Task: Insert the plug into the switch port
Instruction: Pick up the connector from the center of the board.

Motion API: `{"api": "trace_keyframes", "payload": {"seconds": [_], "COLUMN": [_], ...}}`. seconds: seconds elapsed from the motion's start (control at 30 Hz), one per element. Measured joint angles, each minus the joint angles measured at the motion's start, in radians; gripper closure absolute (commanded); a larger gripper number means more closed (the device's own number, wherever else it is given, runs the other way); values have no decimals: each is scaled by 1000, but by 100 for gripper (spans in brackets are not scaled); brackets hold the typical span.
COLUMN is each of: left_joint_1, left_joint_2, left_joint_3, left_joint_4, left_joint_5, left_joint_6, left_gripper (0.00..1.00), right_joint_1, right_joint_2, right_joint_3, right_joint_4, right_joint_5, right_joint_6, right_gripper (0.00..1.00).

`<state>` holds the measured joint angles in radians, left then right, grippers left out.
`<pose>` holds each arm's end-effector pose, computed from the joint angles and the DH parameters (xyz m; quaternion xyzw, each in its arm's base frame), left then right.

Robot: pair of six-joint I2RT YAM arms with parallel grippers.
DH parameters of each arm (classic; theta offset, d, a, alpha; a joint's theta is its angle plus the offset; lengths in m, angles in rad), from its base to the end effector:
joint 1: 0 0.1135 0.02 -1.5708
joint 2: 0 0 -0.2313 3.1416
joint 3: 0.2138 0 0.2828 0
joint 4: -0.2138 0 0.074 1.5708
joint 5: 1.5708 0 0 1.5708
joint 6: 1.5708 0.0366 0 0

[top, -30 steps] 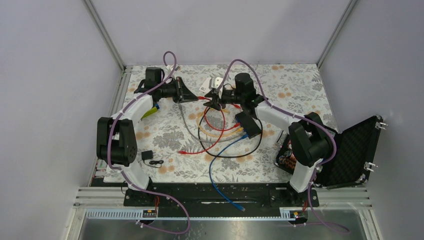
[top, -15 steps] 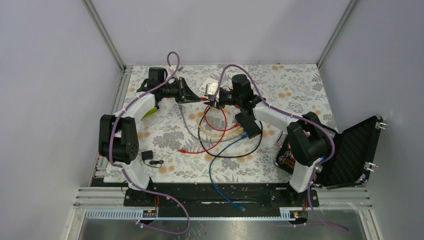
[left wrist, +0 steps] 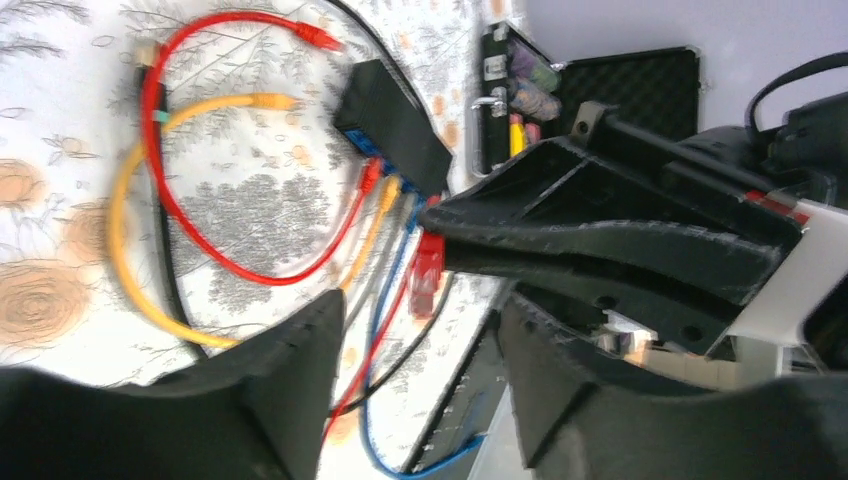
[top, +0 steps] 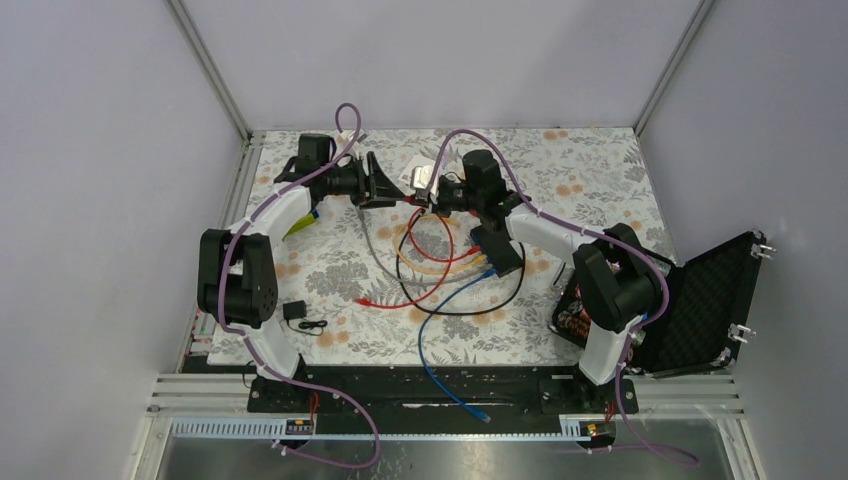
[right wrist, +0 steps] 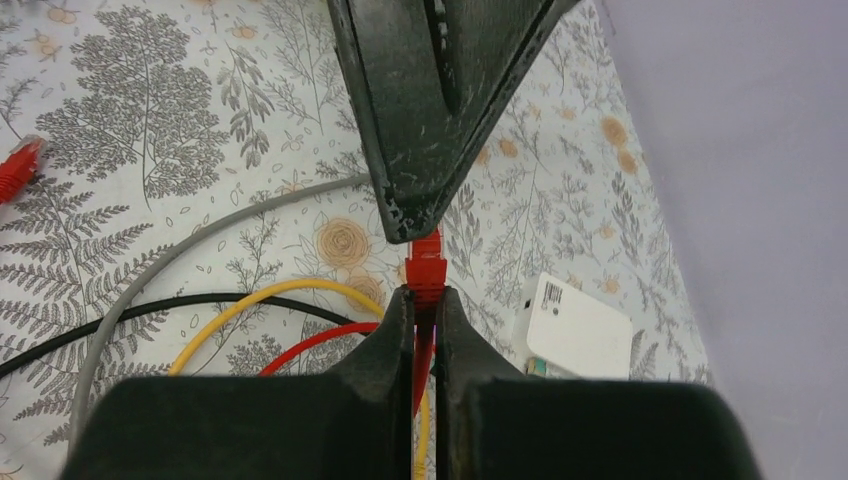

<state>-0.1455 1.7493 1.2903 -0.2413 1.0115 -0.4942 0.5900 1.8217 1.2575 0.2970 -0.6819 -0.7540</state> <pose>0.3980 -0.0897 0.2123 0.0636 0.8167 -0.5330 0.2120 0.3543 0.2650 0.2134 -0.6252 0.4601 0.2181 0.5916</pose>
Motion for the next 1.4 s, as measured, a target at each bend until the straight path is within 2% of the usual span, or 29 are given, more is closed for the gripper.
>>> {"api": "trace_keyframes", "payload": {"seconds": [0.1, 0.2, 0.27, 0.33, 0.47, 0.63, 0.77, 0.87, 1.0, 1.13, 1.4], "left_joint_1": [-2, -15, -30, -57, -127, -227, -265, -262, -248, -236, -233], "left_joint_2": [-6, -35, -58, -65, 1, 211, 432, 536, 620, 675, 742], "left_joint_3": [3, 1, 3, 31, 167, 402, 632, 704, 741, 792, 959], "left_joint_4": [2, 14, 29, 31, 16, -2, -84, -126, -186, -242, -327], "left_joint_5": [-86, -265, -391, -520, -749, -940, -999, -1030, -1019, -949, -922], "left_joint_6": [21, 68, 108, 154, 265, 417, 505, 581, 647, 695, 703], "left_gripper": [24, 19, 11, 8, 1, 1, 1, 1, 1, 2, 2], "right_joint_1": [-1, -6, -14, -21, -27, -26, -26, -26, -26, -26, -26], "right_joint_2": [-3, -31, -94, -184, -398, -606, -728, -793, -854, -870, -901], "right_joint_3": [-11, -42, -106, -197, -357, -430, -446, -449, -456, -456, -459], "right_joint_4": [-4, -22, -23, -10, 1, -6, -40, -52, -71, -81, -75], "right_joint_5": [61, 141, 196, 241, 299, 327, 351, 353, 360, 359, 359], "right_joint_6": [50, 144, 217, 285, 388, 444, 465, 479, 483, 490, 491], "right_gripper": [100, 100, 100, 100, 100, 100, 100, 100, 100, 100, 100]}}
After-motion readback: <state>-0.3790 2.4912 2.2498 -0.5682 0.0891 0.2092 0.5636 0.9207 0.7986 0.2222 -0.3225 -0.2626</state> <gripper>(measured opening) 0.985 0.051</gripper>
